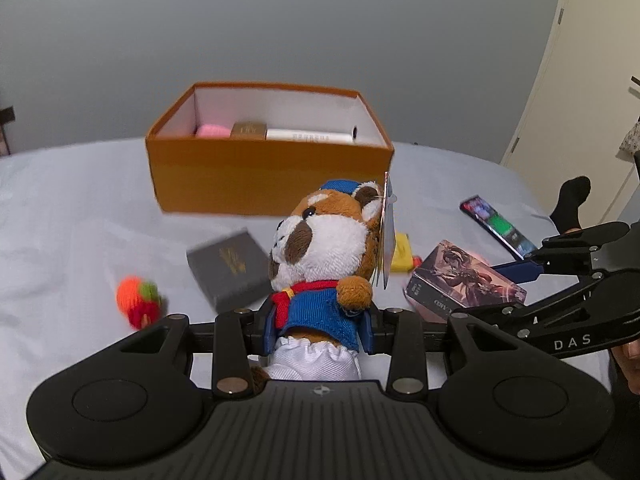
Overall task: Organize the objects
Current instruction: 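Carry the raccoon plush with the left tool while the right tool carries the card box, then lower the raccoon plush into the orange box with the left tool while the right tool lowers the card box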
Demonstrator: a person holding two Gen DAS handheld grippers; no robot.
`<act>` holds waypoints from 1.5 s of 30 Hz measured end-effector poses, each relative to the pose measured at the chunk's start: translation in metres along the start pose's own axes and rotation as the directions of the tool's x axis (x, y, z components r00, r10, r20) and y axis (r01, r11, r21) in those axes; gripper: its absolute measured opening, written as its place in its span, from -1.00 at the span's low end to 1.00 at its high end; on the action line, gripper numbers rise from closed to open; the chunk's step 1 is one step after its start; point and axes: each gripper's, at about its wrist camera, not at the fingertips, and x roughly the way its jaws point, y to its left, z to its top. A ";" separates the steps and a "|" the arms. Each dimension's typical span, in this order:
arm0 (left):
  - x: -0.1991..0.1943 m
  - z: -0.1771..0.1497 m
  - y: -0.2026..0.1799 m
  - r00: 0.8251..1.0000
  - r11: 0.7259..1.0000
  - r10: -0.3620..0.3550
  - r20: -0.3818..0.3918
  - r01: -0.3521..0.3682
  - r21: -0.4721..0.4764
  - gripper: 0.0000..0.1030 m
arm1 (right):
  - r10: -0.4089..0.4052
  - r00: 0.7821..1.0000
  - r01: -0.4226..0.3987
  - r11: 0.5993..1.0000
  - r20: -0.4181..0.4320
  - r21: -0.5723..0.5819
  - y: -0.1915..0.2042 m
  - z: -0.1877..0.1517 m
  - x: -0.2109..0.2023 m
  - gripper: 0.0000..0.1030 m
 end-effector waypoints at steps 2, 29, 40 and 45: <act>0.006 0.015 0.005 1.000 1.000 -0.003 0.009 0.003 0.002 -0.17 | -0.012 1.000 0.012 1.000 0.014 -0.009 -0.005 0.013 0.002 0.16; 0.163 0.213 0.054 0.988 0.999 -0.016 -0.156 0.008 -0.051 -0.17 | -0.036 0.997 0.029 0.994 0.065 0.109 -0.096 0.206 0.100 0.16; 0.242 0.197 0.065 0.932 0.994 0.104 -0.347 -0.107 0.012 -0.18 | -0.059 0.993 0.075 0.984 -0.100 0.162 -0.110 0.215 0.170 0.16; 0.256 0.190 0.070 0.909 0.990 0.138 -0.393 -0.137 0.031 -0.19 | -0.102 0.985 0.118 0.988 -0.140 0.104 -0.102 0.222 0.184 0.16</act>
